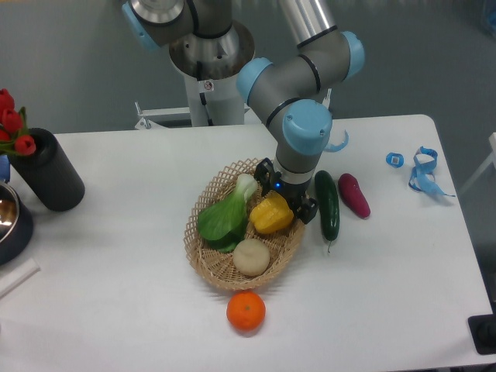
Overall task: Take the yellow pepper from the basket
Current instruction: 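Close the gripper around the yellow pepper, then lift the yellow pepper out of the basket and carry it beside the sweet potato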
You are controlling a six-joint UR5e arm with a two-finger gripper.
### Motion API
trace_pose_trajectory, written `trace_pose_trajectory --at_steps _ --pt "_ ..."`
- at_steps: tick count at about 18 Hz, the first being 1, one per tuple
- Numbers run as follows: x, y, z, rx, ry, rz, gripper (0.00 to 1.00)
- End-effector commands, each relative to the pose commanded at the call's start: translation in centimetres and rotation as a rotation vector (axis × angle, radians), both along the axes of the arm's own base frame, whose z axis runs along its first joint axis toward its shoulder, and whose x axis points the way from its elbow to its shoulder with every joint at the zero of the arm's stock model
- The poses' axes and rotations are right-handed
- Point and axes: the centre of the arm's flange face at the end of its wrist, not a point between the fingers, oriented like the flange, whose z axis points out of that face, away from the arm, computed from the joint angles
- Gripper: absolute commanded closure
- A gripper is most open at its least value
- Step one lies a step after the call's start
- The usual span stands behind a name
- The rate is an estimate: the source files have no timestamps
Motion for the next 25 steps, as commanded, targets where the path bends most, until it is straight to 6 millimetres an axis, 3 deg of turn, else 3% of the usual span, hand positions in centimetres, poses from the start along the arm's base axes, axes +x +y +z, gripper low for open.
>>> trace_pose_trajectory --at_steps 4,9,11,15,19,25 --pt "0.2 -0.1 -0.7 -0.010 -0.012 0.001 0.28" --pt "0.1 -0.1 -0.8 -0.012 -0.015 0.014 0.58" --pt "-0.2 -0.3 -0.6 -0.009 -0.019 0.019 0.64" --pt "-0.7 -1.1 0.3 0.025 -0.088 0.054 0.64" --pt "-1.0 -0.7 2.5 0.072 -0.149 0.079 0.64" --pt "-5.0 -1.0 6.5 0.164 -0.112 0.188 0.63"
